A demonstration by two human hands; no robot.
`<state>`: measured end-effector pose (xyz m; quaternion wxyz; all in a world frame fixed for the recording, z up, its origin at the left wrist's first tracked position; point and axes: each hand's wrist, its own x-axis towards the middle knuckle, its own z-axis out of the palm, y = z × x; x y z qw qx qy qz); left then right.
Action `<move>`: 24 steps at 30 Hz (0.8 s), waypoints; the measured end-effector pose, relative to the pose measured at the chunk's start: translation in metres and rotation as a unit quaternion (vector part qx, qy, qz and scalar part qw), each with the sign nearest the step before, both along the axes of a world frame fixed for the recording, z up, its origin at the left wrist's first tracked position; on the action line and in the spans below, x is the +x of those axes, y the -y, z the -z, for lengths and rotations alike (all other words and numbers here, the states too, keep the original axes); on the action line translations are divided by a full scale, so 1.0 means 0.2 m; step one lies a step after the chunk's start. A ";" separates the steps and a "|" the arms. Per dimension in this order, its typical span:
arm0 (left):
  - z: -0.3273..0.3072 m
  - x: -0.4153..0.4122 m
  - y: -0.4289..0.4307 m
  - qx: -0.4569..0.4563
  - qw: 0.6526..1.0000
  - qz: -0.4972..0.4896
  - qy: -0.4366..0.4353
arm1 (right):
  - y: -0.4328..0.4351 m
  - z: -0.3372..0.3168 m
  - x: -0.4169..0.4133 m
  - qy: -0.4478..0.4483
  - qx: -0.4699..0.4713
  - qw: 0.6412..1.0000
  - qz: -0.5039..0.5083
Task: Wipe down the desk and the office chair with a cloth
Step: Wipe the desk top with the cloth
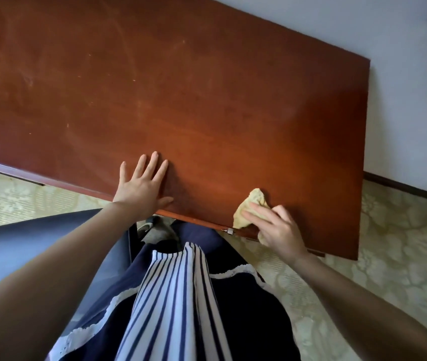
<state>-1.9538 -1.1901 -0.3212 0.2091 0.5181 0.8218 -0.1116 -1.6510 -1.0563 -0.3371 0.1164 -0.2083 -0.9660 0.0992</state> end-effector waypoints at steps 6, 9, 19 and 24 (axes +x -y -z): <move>-0.01 0.00 -0.02 -0.012 0.999 0.024 -0.018 | -0.25 -0.05 0.09 0.023 0.009 0.990 0.138; -0.02 0.00 -0.03 -0.015 0.999 0.024 -0.016 | -0.35 -0.05 -0.05 0.032 -0.010 0.972 0.233; -0.03 0.00 -0.04 -0.019 0.999 0.024 -0.020 | -0.30 0.03 -0.67 0.032 -0.094 0.891 0.442; -0.04 -0.01 -0.04 0.004 1.000 0.012 -0.015 | -0.09 0.02 -0.73 0.001 -0.063 0.959 0.277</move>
